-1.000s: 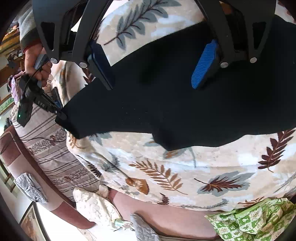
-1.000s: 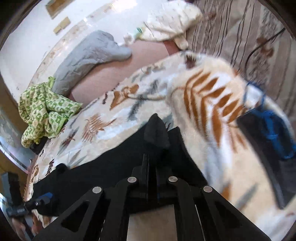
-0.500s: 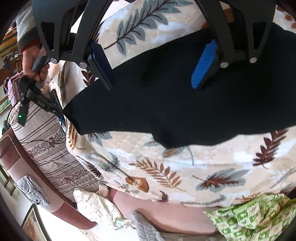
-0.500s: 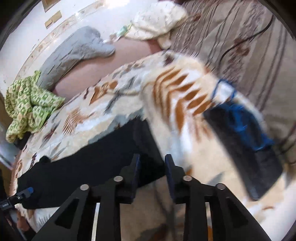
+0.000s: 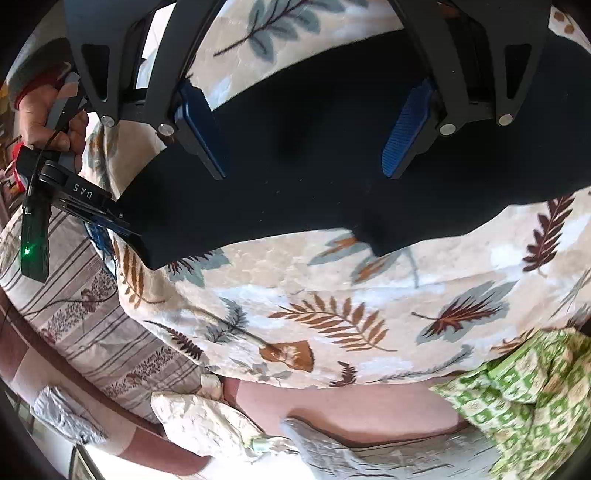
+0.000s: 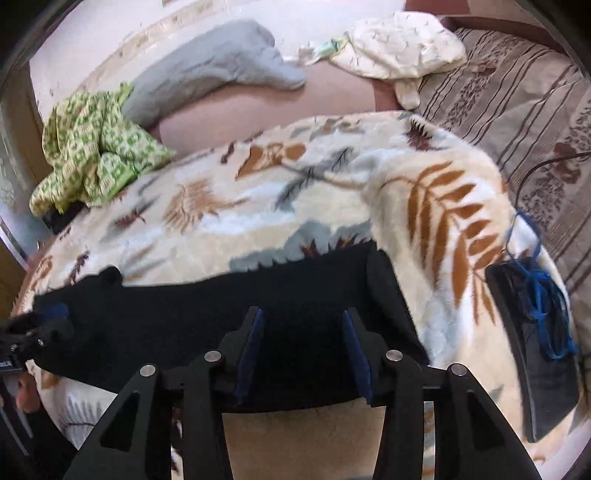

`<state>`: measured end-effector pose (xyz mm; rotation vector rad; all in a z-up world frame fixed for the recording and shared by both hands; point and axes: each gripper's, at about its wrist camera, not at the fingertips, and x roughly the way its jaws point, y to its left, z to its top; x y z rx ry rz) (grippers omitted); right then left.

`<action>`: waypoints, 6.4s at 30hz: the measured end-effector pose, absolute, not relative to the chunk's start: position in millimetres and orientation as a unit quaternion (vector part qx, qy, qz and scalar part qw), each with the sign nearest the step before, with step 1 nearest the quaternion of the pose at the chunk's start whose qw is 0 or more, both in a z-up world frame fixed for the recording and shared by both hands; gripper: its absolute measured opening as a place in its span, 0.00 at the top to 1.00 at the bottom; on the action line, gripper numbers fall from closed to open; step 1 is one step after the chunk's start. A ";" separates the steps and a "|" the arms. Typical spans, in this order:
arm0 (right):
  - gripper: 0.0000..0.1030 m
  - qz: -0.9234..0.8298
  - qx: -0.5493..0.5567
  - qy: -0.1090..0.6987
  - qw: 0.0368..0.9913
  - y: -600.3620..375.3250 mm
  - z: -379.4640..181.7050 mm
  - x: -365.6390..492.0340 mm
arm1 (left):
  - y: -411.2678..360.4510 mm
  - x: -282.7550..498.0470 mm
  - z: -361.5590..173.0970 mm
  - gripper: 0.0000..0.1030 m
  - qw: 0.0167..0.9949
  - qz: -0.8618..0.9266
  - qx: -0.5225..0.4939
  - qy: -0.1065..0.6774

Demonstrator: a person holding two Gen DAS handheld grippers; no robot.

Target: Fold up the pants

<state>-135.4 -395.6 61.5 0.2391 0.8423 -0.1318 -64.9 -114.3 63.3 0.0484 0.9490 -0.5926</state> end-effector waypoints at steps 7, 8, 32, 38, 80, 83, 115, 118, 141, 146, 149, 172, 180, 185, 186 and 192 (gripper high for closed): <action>0.55 -0.072 0.136 0.411 0.899 -420.2 51.2 -135.3 | -132.0 -57.2 53.3 0.18 0.850 -0.267 0.027 0.454; 0.55 -0.072 0.136 0.410 0.899 -421.4 51.3 -135.4 | -133.2 -56.0 50.8 0.18 0.851 -0.261 0.029 0.455; 0.28 -0.037 0.152 0.391 0.907 -406.1 75.7 -179.6 | -148.9 -61.0 53.9 0.18 0.855 -0.255 0.041 0.449; 0.28 -0.036 0.136 0.407 0.903 -399.7 69.1 -189.7 | -171.5 -62.5 57.7 0.18 0.847 -0.282 0.056 0.447; 0.25 -0.051 0.165 0.417 0.893 -418.7 45.1 -186.8 | -225.2 -55.5 63.2 0.18 0.859 -0.279 0.115 0.414; 0.25 -0.051 0.165 0.416 0.893 -418.7 45.1 -186.7 | -225.6 -55.4 64.4 0.18 0.859 -0.279 0.116 0.413; 0.22 -0.086 0.116 0.412 0.900 -411.9 57.1 -186.9 | -225.4 -46.4 57.9 0.18 0.857 -0.269 0.103 0.428; 0.21 -0.094 0.098 0.411 0.902 -409.4 60.3 -187.5 | -225.4 -46.4 58.2 0.18 0.856 -0.270 0.103 0.428; 0.21 -0.079 0.103 0.416 0.900 -410.7 60.6 -188.4 | -236.7 -43.1 60.8 0.18 0.841 -0.299 0.087 0.442; 0.21 -0.070 0.142 0.415 0.896 -420.5 56.0 -189.0 | -257.8 -31.9 59.5 0.18 0.808 -0.355 0.067 0.466; 0.21 -0.067 0.175 0.411 0.892 -429.9 51.6 -188.1 | -279.7 -28.0 60.0 0.18 0.786 -0.395 0.076 0.469; 0.86 -0.058 0.273 0.349 0.895 -459.7 30.1 -163.7 | -380.4 -13.3 32.4 0.78 0.682 -0.535 0.124 0.483; 0.88 -0.017 0.216 0.310 0.926 -423.5 84.2 -173.0 | -325.3 -13.7 89.7 0.86 0.702 -0.541 0.060 0.459; 0.88 0.041 0.179 0.289 0.939 -378.3 121.7 -169.5 | -247.6 -9.1 132.4 0.37 0.760 -0.486 0.030 0.430; 0.88 0.056 0.173 0.288 0.940 -369.2 126.3 -167.9 | -232.3 -7.3 136.4 0.37 0.765 -0.479 0.021 0.429; 0.88 0.137 0.142 0.309 0.930 -298.0 123.6 -144.9 | -126.8 0.6 129.8 0.31 0.808 -0.388 -0.009 0.443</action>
